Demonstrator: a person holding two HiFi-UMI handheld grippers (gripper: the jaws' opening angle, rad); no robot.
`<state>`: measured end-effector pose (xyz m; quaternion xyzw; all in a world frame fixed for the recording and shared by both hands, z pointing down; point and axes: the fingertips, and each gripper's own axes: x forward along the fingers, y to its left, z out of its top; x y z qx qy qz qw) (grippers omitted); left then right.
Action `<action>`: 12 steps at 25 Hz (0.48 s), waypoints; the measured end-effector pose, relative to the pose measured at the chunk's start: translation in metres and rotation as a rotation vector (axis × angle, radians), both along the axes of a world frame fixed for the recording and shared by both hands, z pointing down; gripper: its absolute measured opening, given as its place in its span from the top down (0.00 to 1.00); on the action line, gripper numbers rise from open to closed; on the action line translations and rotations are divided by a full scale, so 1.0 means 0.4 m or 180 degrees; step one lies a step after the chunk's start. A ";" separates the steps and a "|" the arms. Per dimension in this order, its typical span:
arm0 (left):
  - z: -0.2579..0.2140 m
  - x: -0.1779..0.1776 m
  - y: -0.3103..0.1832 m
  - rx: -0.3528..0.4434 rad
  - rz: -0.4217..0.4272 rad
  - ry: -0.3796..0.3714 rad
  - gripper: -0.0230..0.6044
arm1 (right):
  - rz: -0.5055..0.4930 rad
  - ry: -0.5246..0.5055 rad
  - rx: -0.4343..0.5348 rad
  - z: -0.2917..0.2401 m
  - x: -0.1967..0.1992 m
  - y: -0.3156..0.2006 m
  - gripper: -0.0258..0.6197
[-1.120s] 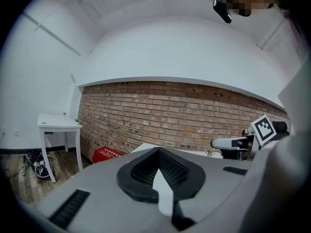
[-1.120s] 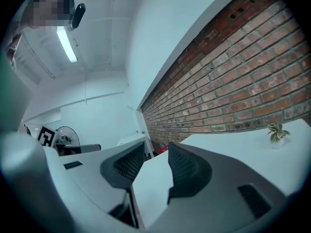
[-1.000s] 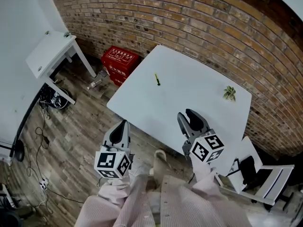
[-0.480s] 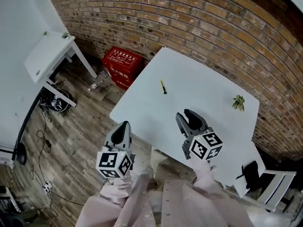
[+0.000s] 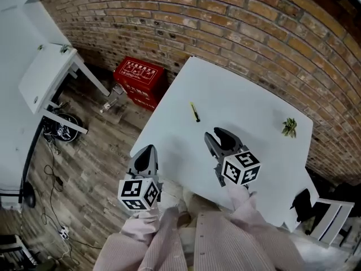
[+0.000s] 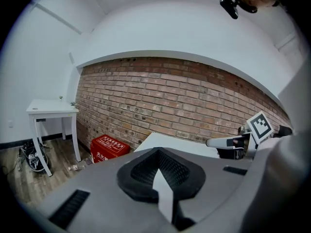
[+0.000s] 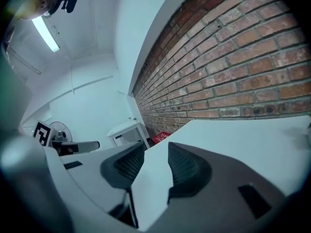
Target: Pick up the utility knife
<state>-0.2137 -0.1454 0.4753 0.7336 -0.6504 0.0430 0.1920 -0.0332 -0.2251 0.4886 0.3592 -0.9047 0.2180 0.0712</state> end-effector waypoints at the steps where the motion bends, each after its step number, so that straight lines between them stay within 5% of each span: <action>1: 0.009 -0.003 -0.013 -0.0031 0.0019 -0.0004 0.98 | 0.0010 0.0020 -0.0013 0.007 -0.007 -0.013 0.75; 12: 0.084 -0.013 -0.158 -0.0269 0.0203 0.0055 0.98 | 0.0029 0.0224 -0.0198 0.091 -0.066 -0.133 0.75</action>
